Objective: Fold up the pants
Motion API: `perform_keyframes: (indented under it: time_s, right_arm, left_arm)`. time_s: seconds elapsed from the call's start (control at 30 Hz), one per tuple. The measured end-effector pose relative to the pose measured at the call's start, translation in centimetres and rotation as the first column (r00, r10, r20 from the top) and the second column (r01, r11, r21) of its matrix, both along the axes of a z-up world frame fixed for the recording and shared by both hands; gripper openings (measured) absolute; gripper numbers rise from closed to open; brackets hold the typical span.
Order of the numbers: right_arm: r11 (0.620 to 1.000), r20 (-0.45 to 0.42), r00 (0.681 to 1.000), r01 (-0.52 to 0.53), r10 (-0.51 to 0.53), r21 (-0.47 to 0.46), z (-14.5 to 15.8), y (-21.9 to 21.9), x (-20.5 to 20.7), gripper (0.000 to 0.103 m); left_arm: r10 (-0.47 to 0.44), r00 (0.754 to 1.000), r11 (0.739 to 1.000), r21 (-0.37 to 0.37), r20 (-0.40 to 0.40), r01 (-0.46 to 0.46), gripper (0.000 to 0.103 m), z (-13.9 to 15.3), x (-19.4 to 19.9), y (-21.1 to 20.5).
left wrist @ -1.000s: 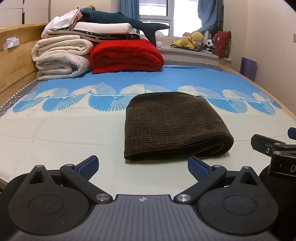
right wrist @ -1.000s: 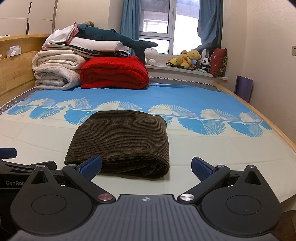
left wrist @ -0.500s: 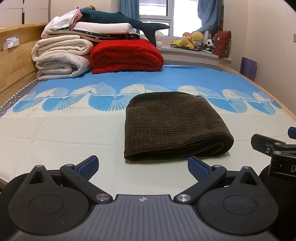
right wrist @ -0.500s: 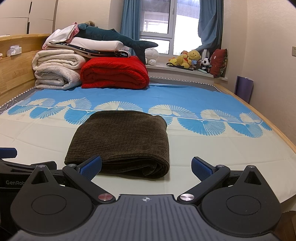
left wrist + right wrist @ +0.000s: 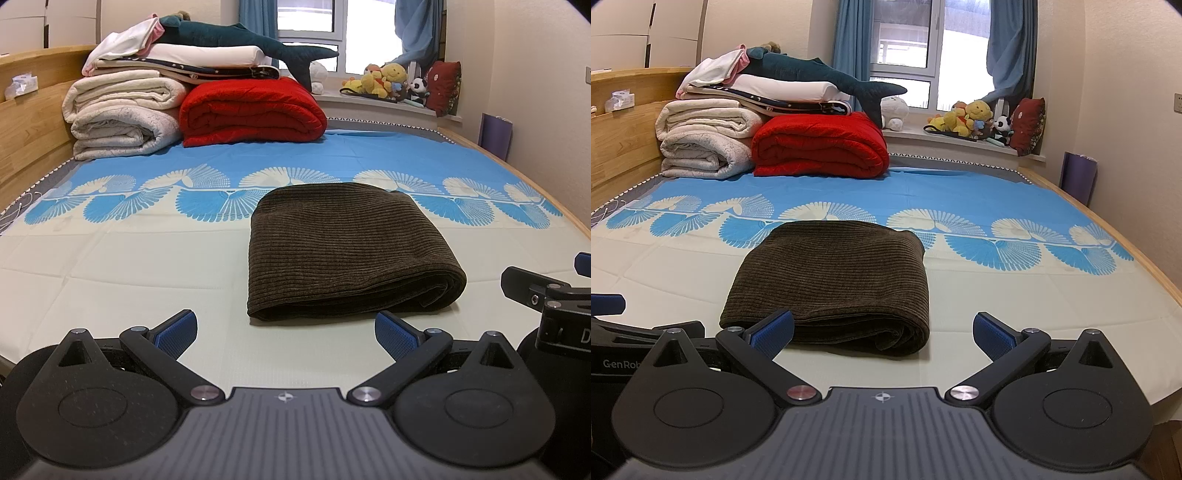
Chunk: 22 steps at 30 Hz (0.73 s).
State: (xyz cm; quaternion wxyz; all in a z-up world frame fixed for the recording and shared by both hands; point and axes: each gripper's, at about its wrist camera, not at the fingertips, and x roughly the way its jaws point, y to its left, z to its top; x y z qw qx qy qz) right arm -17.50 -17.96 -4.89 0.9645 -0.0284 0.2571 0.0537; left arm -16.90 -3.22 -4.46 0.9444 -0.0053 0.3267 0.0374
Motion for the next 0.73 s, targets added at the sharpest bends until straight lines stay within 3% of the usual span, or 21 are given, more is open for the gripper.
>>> perform_keyframes:
  time_s: [0.73]
  right_arm:
    - [1.000, 0.002, 1.000, 0.000, 0.000, 0.005, 0.32, -0.31, 0.04, 0.102]
  left_arm:
    - [0.002, 1.000, 1.000, -0.001, 0.000, -0.002, 0.103, -0.32, 0.01, 0.84]
